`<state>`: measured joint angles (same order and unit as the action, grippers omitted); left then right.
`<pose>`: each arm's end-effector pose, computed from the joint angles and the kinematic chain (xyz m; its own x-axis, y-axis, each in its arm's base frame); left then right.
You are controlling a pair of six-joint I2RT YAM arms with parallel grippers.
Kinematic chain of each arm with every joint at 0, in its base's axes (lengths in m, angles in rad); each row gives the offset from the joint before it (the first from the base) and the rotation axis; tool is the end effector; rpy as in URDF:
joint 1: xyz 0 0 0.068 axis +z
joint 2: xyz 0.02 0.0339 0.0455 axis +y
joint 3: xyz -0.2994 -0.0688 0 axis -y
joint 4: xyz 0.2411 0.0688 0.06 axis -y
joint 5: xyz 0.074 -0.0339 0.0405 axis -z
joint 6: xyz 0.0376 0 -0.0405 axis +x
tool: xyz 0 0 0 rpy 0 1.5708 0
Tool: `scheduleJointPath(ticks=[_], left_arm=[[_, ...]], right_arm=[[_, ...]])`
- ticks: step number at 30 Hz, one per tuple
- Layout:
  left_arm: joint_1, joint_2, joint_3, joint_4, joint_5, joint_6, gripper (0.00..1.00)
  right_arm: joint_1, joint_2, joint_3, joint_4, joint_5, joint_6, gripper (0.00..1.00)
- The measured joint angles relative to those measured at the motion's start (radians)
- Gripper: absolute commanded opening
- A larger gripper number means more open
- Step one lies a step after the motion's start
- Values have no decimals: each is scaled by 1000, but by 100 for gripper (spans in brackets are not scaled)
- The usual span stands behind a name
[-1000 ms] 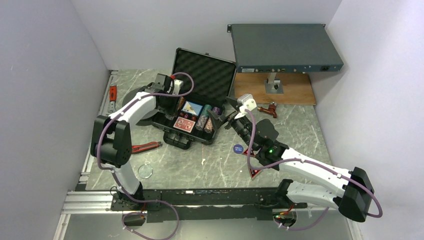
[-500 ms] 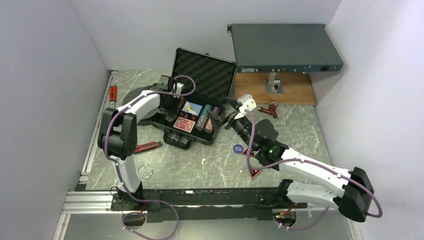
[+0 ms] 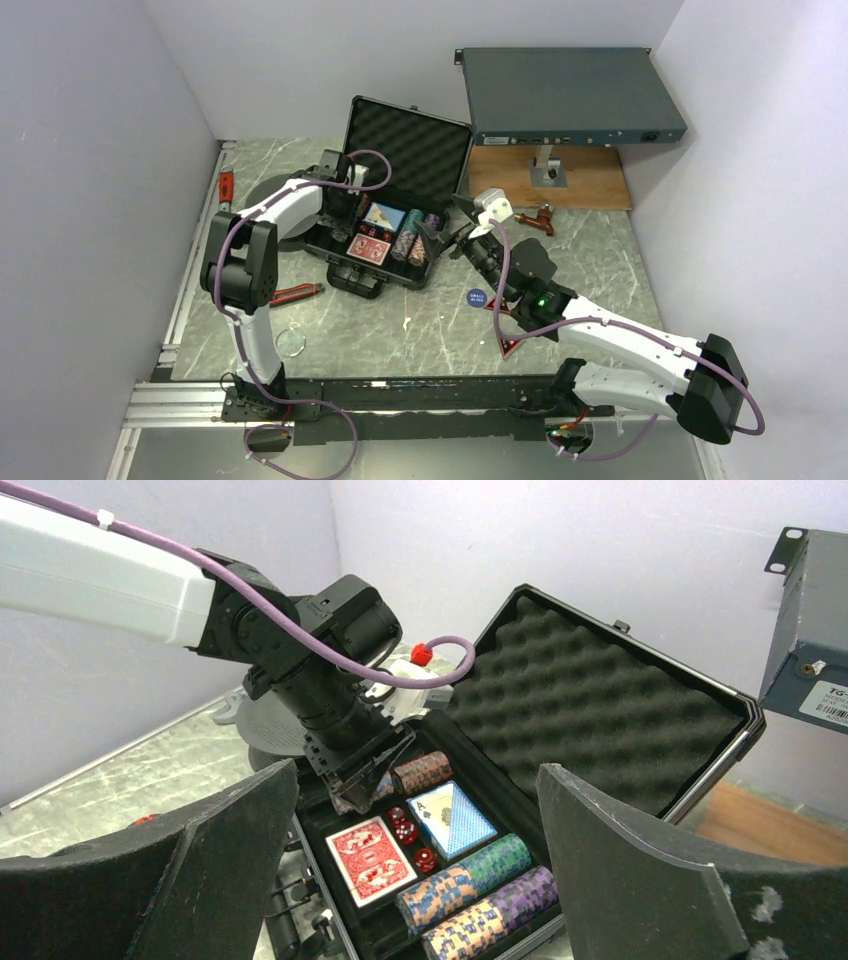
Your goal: Pack up texas hold em set
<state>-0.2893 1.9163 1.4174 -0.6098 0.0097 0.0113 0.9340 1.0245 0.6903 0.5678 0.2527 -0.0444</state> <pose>0.3944 -0.1178 0.2326 -0.8546 0.2662 -0.4459 0.2991 0.9542 -0.0036 0.1380 0.1707 0.3725 0.1656 0.1517 -0.9745 -0.6271 0.7788 0.0146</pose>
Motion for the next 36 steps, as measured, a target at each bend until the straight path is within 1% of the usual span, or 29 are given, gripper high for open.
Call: scheduleJointPath(ticks=[8,13,15,16,18,21,23,24,29,36], left_arm=[[0,15,19,6,0,0,1],[0,21,24,10,0,0,3],[0,26,24,13,-2,0,6],[0,26,24,14,-5,0,8],[0,26,24,16,-5,0,17],[1,26,24,16,-7,0,26],[1,26,24,19,-7,0,37],[1,26,24,20,-7,0,40],[1,26,24,23,-8,-17,50],[1,17,24,32,-8,-31,62]], right_arm=[[0,0,0,0,0,-2,93],[0,3,0,0,0,-6,93],[0,4,0,0,0,-8,93],[0,5,0,0,0,-8,93],[0,5,0,0,0,-8,93],[0,5,0,0,0,-8,93],[0,5,0,0,0,-8,93],[0,5,0,0,0,-8,93],[0,4,0,-1,0,-8,93],[0,2,0,-1,-1,-8,93]])
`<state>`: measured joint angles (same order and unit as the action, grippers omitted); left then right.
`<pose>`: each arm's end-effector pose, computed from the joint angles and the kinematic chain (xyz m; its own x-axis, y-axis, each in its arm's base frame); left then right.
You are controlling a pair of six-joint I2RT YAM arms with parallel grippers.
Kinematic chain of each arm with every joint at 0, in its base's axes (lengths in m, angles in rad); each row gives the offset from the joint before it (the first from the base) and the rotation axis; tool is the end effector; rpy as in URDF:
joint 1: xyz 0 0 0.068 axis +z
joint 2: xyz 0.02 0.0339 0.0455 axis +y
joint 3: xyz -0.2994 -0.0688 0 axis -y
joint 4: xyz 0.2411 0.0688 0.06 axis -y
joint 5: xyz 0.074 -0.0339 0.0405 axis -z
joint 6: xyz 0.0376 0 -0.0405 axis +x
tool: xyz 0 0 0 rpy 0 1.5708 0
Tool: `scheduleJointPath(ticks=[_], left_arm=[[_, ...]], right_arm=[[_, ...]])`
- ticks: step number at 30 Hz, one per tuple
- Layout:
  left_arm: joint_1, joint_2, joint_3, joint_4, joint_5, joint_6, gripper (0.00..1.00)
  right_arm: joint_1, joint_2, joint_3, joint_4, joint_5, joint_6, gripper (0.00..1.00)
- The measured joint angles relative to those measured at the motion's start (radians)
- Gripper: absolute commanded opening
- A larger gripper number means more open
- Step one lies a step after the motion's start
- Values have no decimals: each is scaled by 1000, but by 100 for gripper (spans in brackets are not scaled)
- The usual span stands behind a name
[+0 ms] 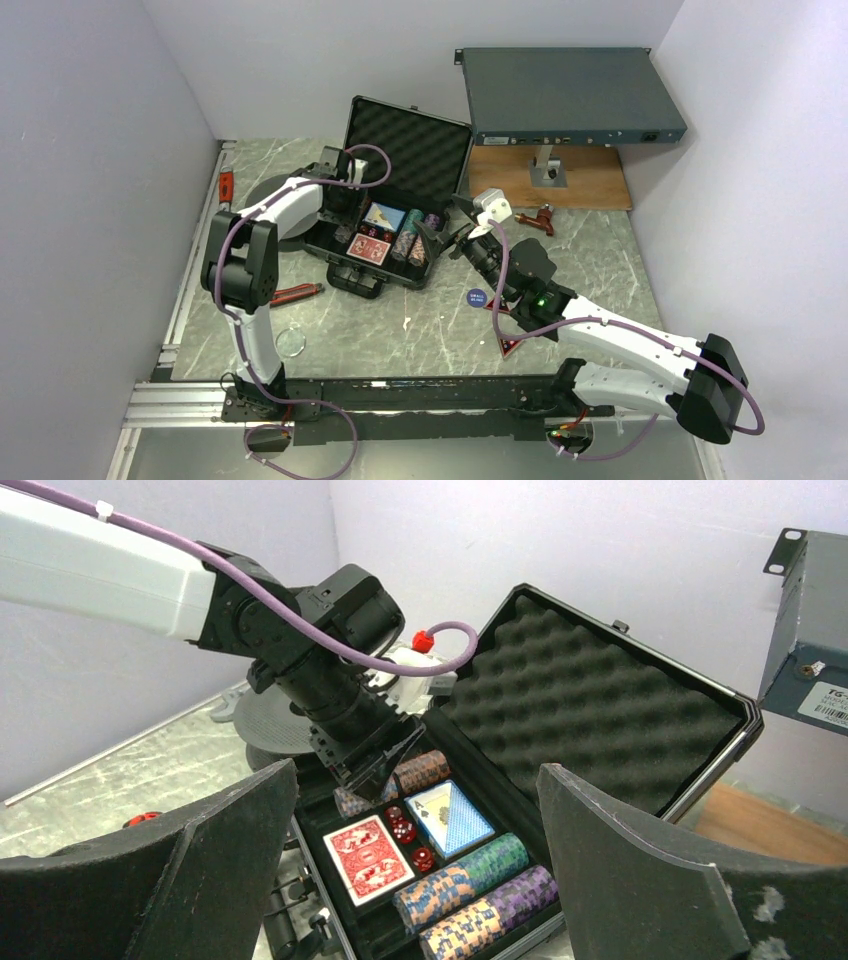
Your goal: Pack up texas hold em set
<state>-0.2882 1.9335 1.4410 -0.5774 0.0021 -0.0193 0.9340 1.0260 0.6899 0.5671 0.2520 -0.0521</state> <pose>0.4033 -0.1196 0.2344 -0.8463 0.2308 -0.4801 0.2689 0.9631 -0.0111 0.1382 0.1711 0.3720 0.1690 0.1437 -0.9751 -0.6263 0.7795 0.0063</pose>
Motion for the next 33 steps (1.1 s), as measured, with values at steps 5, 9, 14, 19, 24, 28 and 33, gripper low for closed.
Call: scheduleJointPath(ticks=[5,9,14,19,24,28,33], left_arm=[[0,-35,-1,5,-13,-1,59],[0,-93,-12,5,-34,-6,51],[0,-240,-90,-7,-68,-28,33],[0,-351,-206,1,-74,-56,20],[0,-356,-303,21,-68,-82,14],[0,-338,-321,40,-52,-101,11],[0,-308,-321,88,-42,-111,9]], right_arm=[[0,0,0,-1,-2,3,93],[0,0,0,-2,-8,3,93],[0,0,0,-3,-18,9,93],[0,2,0,-7,-27,18,94],[0,6,0,-15,-27,20,93],[0,9,0,-22,-27,21,93],[0,12,0,-22,-27,22,93]])
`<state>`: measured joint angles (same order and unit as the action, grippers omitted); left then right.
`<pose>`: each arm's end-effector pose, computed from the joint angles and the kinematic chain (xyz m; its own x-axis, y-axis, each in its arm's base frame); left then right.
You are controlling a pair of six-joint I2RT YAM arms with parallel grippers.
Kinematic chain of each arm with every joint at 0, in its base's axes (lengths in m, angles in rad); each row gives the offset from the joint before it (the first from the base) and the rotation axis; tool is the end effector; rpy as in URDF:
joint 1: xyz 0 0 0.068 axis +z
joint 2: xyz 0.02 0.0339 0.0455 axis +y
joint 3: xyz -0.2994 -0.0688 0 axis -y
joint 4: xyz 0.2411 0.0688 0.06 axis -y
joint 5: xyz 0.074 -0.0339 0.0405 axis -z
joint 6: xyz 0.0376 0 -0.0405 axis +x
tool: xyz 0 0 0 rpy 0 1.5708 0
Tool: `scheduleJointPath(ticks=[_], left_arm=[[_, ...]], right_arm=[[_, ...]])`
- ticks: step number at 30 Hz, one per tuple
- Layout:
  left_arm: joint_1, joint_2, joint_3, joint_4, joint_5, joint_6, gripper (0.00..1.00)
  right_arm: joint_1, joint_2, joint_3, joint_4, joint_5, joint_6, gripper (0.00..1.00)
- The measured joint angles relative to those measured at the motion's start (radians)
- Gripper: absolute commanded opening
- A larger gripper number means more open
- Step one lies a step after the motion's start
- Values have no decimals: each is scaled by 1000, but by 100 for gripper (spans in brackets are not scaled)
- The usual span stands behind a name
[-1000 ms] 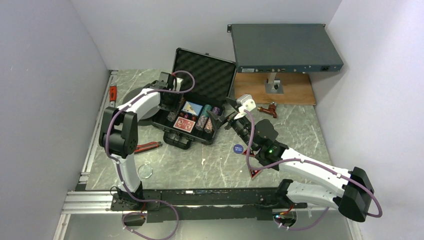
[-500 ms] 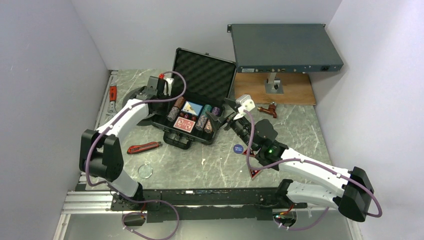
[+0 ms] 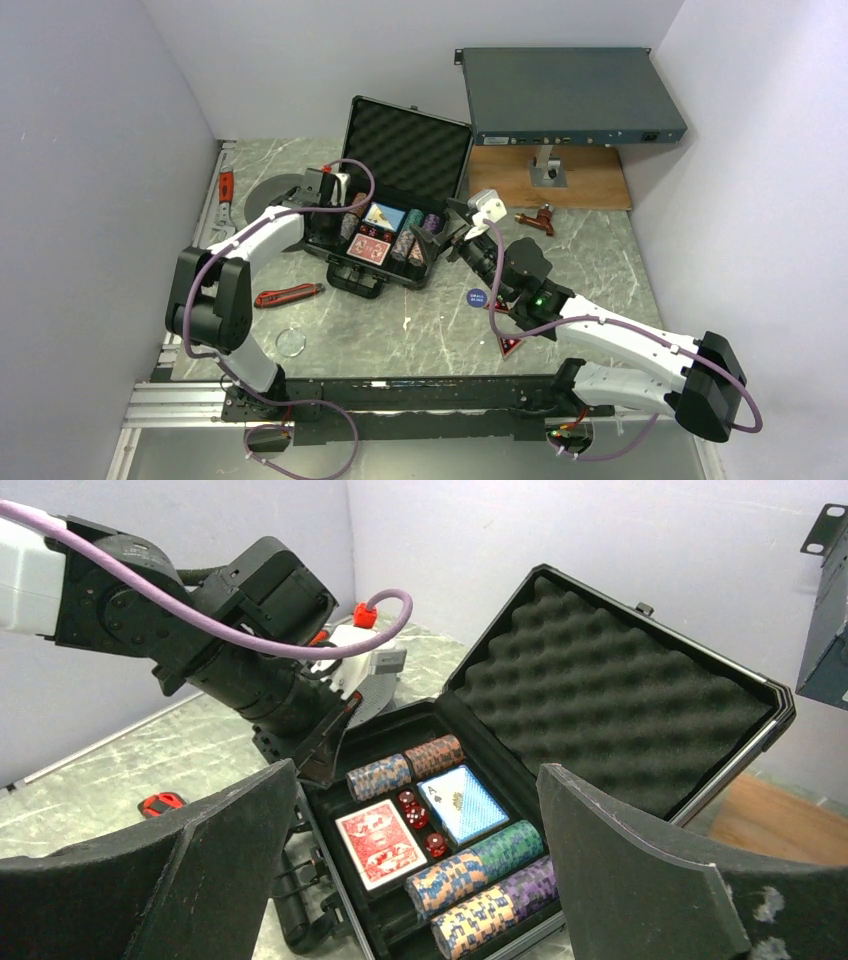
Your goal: Pack up texas hold em set
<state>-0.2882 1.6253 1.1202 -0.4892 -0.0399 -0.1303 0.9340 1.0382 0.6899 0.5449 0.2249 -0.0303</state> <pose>0.3237 -0.0944 0.2548 -0.8312 0.1110 -0.5448 0.1565 0.9870 -0.0377 0.1397 0.1748 0.3672 0.1359 0.1341 -0.9816 -0.6499 0.7599 0.0138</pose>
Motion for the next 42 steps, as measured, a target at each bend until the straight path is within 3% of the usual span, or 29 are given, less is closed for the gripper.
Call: scheduleJointPath(ticks=[28,34,42], left_arm=[[0,163,64,55,2,-15,8],[0,167,65,60,9,-17,19],[0,4,-33,107,6,-37,47]], right_arm=[[0,11,0,-6,1,-1,94],[0,11,0,-6,2,-4,94],[0,12,0,-6,2,-3,94]])
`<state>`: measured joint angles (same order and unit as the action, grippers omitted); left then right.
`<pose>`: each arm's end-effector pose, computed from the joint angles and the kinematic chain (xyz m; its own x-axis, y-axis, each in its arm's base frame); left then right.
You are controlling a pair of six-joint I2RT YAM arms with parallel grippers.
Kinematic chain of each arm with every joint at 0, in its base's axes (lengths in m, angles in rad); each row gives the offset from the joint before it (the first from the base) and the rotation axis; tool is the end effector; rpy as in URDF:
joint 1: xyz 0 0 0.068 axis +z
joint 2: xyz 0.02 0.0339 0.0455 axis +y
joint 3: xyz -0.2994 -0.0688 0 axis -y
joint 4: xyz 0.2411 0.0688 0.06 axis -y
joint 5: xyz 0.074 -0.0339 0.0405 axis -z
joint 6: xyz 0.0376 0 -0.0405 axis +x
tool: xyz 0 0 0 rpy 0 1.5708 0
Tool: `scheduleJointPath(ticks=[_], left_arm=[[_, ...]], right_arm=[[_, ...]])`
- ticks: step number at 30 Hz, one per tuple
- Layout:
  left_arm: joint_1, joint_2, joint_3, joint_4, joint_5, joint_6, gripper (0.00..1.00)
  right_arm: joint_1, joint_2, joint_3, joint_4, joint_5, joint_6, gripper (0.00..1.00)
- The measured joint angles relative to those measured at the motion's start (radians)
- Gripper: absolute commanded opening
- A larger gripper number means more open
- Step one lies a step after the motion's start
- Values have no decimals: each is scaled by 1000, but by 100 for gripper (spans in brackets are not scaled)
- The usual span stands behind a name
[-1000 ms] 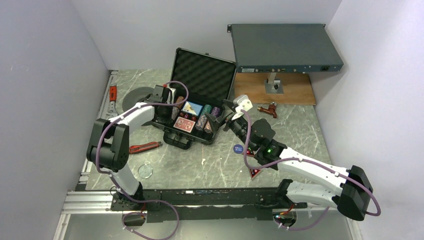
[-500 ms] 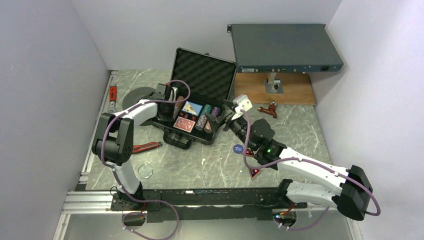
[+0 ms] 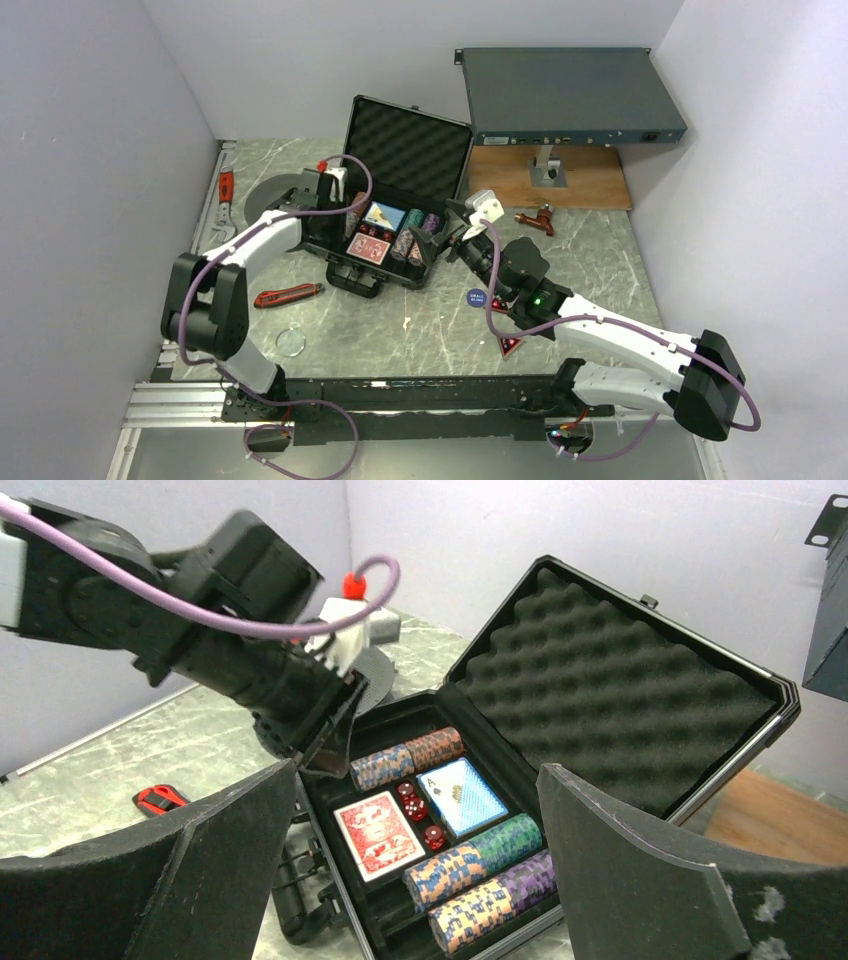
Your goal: Pack up texas hold em set
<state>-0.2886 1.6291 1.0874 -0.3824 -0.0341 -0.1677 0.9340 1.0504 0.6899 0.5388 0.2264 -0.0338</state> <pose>0.3284 -0.0962 0.2504 -0.7985 0.0631 -0.5986 0.1333 0.9883 -0.0737 0.1416 0.1773 0.3640 0.1274 0.1169 -0.9849 -0.6482 0.7614 0.0065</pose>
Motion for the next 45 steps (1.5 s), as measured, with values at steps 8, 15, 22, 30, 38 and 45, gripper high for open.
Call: scheduleJointPath(ticks=[8,15,22,30,38,45], left_arm=[[-4,-142,-25,-16,-89,-80,55],[-6,-308,-284,9,-93,-98,63],[-15,-399,-415,56,-44,-74,61],[-20,-288,-381,113,-15,-74,57],[-19,-187,-355,147,-6,-72,49],[-19,-145,-314,142,2,-59,34]], right_arm=[[0,3,0,-1,0,0,94],[0,3,0,-1,0,0,94],[0,11,0,-5,-1,0,94],[0,11,0,-16,-1,0,94],[0,11,0,-16,-1,1,94],[0,11,0,-16,-1,1,94]])
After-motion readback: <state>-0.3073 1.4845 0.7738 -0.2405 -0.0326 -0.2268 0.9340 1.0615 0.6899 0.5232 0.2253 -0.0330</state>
